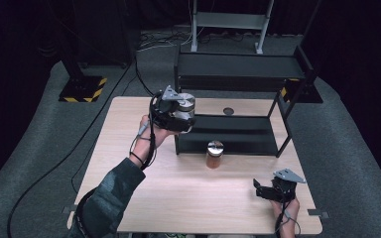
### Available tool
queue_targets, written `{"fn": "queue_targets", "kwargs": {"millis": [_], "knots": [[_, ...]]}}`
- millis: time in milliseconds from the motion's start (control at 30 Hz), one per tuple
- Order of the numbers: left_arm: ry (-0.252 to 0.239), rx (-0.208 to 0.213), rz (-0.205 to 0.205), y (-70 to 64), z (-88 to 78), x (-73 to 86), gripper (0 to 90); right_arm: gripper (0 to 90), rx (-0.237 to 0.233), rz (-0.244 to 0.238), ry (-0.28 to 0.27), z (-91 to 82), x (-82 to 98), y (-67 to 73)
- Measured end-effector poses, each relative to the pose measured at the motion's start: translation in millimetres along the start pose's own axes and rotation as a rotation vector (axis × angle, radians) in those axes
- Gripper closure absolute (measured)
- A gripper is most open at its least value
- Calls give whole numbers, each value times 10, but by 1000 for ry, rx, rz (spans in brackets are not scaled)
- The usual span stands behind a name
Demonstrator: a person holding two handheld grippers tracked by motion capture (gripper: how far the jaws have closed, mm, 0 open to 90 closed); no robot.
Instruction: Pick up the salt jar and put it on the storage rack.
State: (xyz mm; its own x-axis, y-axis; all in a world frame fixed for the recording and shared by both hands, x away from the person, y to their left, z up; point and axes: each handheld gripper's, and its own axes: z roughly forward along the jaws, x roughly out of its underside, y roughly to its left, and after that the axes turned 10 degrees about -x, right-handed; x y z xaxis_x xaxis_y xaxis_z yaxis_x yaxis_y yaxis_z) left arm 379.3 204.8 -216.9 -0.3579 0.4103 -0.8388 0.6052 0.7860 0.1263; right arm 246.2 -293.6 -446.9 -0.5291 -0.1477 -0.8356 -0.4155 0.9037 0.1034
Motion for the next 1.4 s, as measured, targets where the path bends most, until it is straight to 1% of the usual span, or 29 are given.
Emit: {"fn": "queue_targets", "kwargs": {"millis": [167,233,400,500,533,700,867,1000,1133,1167,1400], "knots": [[1,4,6,-12,28,-68,308,0,-1,-1,0,0,0,-3],[3,5,14,-22,49,-118,308,0,0,-1,-1,-1,2,0],[-2,7,10,-22,73,-163,308,0,-1,0,-1,-2,2,-2],[4,6,12,3,92,-233,308,0,-3,-2,-2,-3,4,-5],[4,6,12,3,92,-233,308,0,-3,-3,-2,-3,4,-4],[7,-9,3,46,110,-341,309,0,-3,-3,-3,-5,7,-4],[3,-16,-2,76,113,-402,309,0,-1,-2,-4,-5,8,0],[1,-17,-15,91,124,-431,308,0,-1,-3,-4,-4,7,0],[2,-17,-11,107,132,-470,308,0,-2,-3,-4,-5,9,-1],[0,-16,-17,110,133,-481,308,0,-1,-4,-5,-5,10,-1],[-9,-13,-25,125,125,-552,308,0,1,-3,-4,-4,7,2]]}}
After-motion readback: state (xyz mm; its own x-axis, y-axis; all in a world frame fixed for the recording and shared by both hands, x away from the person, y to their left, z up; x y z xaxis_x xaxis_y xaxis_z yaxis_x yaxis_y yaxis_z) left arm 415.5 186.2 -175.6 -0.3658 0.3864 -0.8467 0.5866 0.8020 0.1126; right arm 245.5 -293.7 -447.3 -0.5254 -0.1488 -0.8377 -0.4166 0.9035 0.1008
